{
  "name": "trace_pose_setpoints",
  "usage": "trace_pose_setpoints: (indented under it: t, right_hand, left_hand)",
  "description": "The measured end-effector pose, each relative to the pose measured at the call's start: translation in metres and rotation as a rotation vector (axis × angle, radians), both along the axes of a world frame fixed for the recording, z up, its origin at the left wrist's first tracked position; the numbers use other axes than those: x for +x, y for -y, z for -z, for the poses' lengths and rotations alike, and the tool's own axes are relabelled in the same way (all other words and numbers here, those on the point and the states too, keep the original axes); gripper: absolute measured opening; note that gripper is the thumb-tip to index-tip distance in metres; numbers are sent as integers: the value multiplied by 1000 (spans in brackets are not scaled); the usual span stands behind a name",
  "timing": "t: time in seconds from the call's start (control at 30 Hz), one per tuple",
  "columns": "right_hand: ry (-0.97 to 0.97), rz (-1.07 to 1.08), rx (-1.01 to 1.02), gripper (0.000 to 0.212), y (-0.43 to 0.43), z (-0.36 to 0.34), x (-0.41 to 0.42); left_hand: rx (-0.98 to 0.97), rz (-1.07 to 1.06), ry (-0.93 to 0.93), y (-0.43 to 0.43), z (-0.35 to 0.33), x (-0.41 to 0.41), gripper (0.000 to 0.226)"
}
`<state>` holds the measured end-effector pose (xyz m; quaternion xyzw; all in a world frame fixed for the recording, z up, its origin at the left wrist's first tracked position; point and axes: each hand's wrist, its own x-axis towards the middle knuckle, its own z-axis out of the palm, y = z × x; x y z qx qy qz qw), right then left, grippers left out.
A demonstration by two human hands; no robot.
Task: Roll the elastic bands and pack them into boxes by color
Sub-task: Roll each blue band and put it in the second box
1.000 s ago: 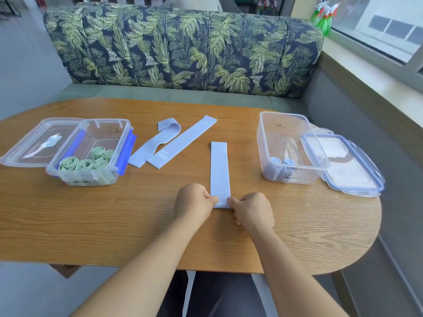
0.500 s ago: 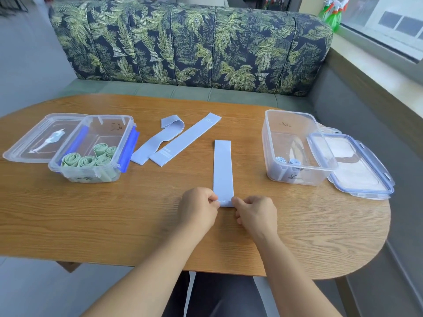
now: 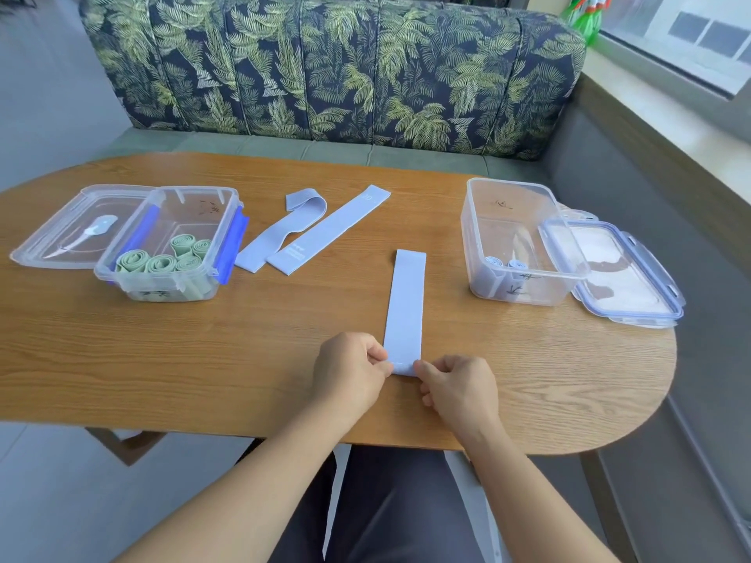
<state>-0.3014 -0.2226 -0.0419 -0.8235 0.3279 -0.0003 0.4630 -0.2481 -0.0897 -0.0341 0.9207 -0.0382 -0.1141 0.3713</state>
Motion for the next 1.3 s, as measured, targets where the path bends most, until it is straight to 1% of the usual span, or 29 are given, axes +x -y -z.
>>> trace_pose_setpoints:
  t: [0.3,0.37,0.47,0.6,0.67,0.93,1.03,1.2,1.3]
  right_hand:
    - [-4,-20,-50,25,-1,-1,-20]
    - [-20,-23,-52,27,-1,-3,-18]
    - [-59,-23,-49,33,2,-5,-12]
    - [-92,-17,-59,36,4,-6,-5]
    - [-99,-2,-63,37,4,-6,-1]
    - [-111,-2,-98,40,5,-6,7]
    - [-61,8,-49,36,7,-7,4]
    - [19,-24,-52,20,2,-5,-5]
    - [38,-31,-46,20,0,-3,-5]
  left_hand:
    - [32,22,-2,-1,-1,-21,10]
    - [46,35,1,-1,-3,-19,7]
    - [64,39,10,1,-3,-17,9]
    - [21,-9,27,4,-2,-12,5]
    - [24,1,39,7,-2,-10,4]
    - [65,12,27,12,-2,1,10]
    - [84,16,33,14,-3,4,11]
    - [119,-2,54,16,-3,7,15]
    - [127,-26,68,18,-3,6,15]
